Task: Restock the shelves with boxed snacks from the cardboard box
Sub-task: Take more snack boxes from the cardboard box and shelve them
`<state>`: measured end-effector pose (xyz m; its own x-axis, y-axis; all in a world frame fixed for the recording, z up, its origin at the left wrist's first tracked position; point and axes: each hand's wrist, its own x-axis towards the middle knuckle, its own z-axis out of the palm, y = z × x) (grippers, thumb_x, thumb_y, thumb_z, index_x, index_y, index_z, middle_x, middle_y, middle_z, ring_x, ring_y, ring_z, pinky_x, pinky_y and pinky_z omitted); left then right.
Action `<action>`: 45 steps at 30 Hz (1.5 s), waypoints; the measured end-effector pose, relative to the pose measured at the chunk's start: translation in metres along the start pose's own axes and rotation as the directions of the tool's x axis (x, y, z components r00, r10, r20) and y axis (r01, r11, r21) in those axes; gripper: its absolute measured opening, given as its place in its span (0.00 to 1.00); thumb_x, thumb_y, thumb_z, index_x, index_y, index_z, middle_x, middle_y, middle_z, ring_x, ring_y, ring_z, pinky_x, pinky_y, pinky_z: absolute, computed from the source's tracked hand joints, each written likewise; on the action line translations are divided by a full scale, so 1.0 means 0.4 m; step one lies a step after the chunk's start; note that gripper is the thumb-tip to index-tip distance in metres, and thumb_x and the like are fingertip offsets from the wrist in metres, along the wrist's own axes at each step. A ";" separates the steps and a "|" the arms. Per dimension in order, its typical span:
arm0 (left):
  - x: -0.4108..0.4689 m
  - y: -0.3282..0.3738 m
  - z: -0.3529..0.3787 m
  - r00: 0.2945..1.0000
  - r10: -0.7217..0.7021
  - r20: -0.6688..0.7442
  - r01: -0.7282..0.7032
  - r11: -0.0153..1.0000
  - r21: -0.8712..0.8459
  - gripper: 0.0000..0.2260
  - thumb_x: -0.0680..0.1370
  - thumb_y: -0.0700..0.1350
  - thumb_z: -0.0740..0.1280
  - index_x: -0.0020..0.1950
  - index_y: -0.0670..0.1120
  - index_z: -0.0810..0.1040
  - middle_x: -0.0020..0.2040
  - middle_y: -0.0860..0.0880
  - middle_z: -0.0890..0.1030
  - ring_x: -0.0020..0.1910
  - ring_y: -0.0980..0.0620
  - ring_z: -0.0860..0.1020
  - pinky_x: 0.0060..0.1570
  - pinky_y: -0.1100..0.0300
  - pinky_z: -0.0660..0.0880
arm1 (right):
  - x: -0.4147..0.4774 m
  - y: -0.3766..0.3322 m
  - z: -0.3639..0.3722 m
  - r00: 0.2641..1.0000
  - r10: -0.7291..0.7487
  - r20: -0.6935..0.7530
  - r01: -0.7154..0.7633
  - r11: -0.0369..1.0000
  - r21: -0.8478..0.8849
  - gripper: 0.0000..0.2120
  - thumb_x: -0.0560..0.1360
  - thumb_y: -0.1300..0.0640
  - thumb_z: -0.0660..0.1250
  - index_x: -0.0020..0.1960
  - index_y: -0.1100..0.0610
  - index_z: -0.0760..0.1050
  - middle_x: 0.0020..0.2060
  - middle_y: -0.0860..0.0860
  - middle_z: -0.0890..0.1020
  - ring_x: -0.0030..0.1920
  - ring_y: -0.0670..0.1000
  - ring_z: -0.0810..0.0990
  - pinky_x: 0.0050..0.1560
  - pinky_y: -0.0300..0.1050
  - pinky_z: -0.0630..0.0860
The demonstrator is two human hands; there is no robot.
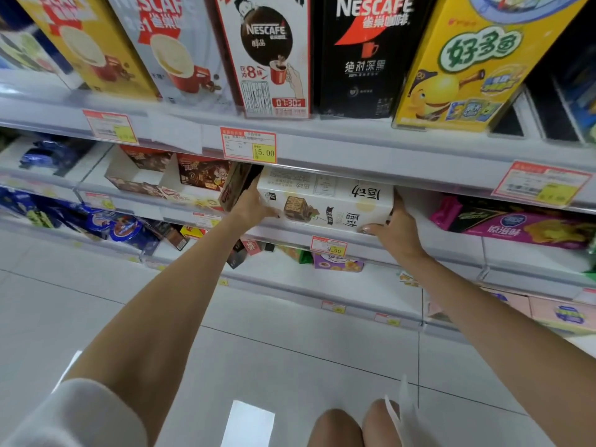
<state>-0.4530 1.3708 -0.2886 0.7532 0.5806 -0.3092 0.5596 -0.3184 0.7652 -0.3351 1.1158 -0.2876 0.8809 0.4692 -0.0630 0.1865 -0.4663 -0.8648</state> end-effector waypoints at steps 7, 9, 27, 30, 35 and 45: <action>-0.186 0.018 -0.011 0.983 0.085 -0.163 -0.009 0.908 0.418 0.27 0.76 0.43 0.68 0.71 0.41 0.62 0.68 0.40 0.67 0.64 0.39 0.69 0.59 0.46 0.71 | -0.106 -0.021 -0.037 0.994 0.105 -0.019 -0.107 0.983 -0.150 0.33 0.72 0.65 0.69 0.74 0.60 0.58 0.70 0.58 0.66 0.68 0.58 0.68 0.68 0.53 0.66; -0.305 0.065 -0.006 0.984 0.144 -0.106 -0.060 0.824 0.564 0.23 0.78 0.44 0.65 0.71 0.43 0.63 0.67 0.42 0.69 0.62 0.41 0.71 0.55 0.47 0.72 | -0.181 -0.044 -0.066 0.994 0.103 0.029 -0.096 0.975 -0.199 0.29 0.73 0.67 0.67 0.71 0.61 0.62 0.68 0.58 0.68 0.64 0.59 0.71 0.64 0.51 0.69; -0.981 0.531 0.032 0.638 0.652 0.410 -0.768 0.496 0.406 0.19 0.61 0.46 0.77 0.49 0.53 0.78 0.42 0.56 0.80 0.35 0.59 0.77 0.38 0.69 0.69 | -0.825 -0.409 -0.581 0.959 0.179 0.218 -0.052 0.872 -0.487 0.18 0.77 0.58 0.62 0.66 0.52 0.70 0.63 0.46 0.72 0.62 0.48 0.72 0.60 0.35 0.65; -1.023 0.613 0.068 0.559 0.689 0.461 -0.829 0.459 0.319 0.17 0.63 0.48 0.69 0.50 0.54 0.73 0.42 0.58 0.79 0.37 0.61 0.75 0.36 0.71 0.69 | -0.900 -0.412 -0.656 0.963 0.245 0.115 -0.165 0.869 -0.466 0.18 0.79 0.56 0.59 0.69 0.50 0.66 0.65 0.43 0.70 0.64 0.45 0.69 0.61 0.34 0.64; -1.072 0.745 0.182 0.411 0.727 0.550 -0.911 0.318 0.262 0.13 0.63 0.49 0.71 0.46 0.55 0.79 0.41 0.60 0.78 0.39 0.62 0.72 0.40 0.70 0.69 | -1.033 -0.377 -0.787 0.923 0.380 -0.060 -0.372 0.842 -0.391 0.18 0.79 0.54 0.59 0.68 0.48 0.66 0.64 0.41 0.71 0.61 0.42 0.71 0.57 0.32 0.66; -1.268 1.094 0.595 0.010 0.673 0.740 -0.999 0.033 -0.016 0.13 0.77 0.48 0.57 0.56 0.52 0.79 0.50 0.58 0.78 0.45 0.60 0.78 0.45 0.69 0.65 | -1.367 -0.182 -1.076 0.705 0.610 -0.361 -0.695 0.698 -0.176 0.17 0.79 0.52 0.61 0.67 0.43 0.67 0.62 0.38 0.71 0.60 0.40 0.73 0.51 0.26 0.61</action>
<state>-0.5077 0.7586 0.0686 0.6396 -0.7630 0.0937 -0.7401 -0.5783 0.3431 -0.6430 0.5703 0.0243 0.8919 -0.2249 -0.3923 -0.4049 -0.7834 -0.4716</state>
